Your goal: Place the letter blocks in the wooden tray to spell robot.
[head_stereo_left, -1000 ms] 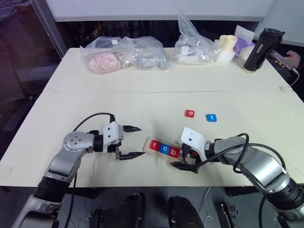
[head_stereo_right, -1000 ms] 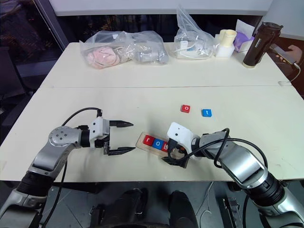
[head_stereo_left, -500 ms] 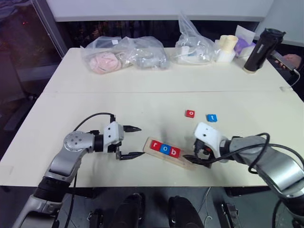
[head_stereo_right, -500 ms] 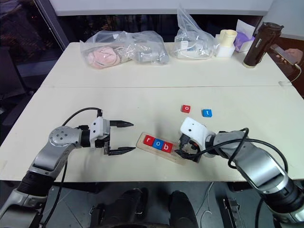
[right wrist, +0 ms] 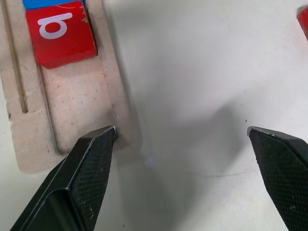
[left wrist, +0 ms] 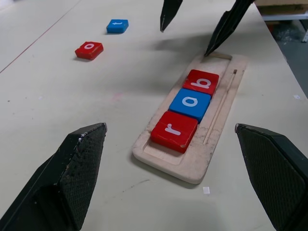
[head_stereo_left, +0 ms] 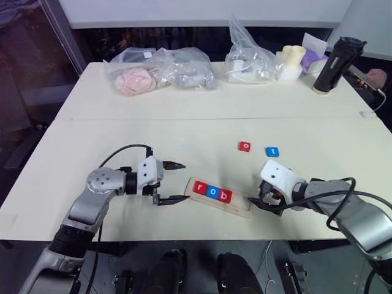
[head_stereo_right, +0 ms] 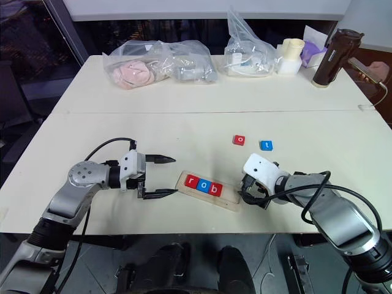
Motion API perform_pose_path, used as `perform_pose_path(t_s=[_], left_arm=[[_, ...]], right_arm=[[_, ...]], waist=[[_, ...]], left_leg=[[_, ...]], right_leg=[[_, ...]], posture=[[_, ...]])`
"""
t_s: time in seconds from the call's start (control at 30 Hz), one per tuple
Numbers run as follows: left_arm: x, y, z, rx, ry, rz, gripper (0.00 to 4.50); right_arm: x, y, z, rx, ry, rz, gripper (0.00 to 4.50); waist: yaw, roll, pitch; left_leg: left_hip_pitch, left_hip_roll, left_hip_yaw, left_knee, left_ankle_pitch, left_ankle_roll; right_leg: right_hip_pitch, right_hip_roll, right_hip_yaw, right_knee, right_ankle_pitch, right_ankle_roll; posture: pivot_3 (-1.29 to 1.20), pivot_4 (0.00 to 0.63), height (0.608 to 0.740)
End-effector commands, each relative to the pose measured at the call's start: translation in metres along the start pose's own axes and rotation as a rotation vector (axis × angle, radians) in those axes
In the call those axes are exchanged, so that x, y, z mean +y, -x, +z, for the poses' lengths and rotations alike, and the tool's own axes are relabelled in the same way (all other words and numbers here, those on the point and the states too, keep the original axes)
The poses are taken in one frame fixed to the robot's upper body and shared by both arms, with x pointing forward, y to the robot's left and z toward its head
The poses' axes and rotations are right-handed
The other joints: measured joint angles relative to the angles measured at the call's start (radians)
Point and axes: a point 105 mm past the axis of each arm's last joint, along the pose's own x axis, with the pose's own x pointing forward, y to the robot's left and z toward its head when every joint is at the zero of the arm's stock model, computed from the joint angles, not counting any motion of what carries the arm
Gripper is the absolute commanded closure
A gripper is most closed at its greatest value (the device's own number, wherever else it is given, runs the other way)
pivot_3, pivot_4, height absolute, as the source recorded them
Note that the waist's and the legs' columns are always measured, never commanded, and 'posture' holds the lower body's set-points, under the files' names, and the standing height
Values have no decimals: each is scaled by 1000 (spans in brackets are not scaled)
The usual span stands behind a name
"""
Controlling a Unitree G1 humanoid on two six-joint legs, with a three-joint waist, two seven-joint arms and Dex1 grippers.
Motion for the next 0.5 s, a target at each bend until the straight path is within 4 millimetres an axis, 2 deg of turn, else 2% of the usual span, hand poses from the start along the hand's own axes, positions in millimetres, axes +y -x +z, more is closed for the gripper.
perform_pose_path(t_s=[0.03,0.37,0.5], left_arm=[[3,2,8,-19,-37,11,0],[3,2,9,-23,-35,23,0],[4,1,9,-24,-36,24,0]], right_arm=[[-14,-1,0,5,18,-68,65],[-27,-8,3,4,63,-103,65],[-31,-8,1,23,135,-101,65]], waist=[[-1,0,0],[-1,0,0],[-1,0,0]], left_leg=[[0,0,0,0,0,0],[0,0,0,1,0,0],[0,0,0,2,0,0]], right_leg=[[0,0,0,0,0,0],[1,0,0,0,0,-1],[1,0,0,0,0,-1]], posture=[[0,150,738],[0,150,738],[0,150,738]])
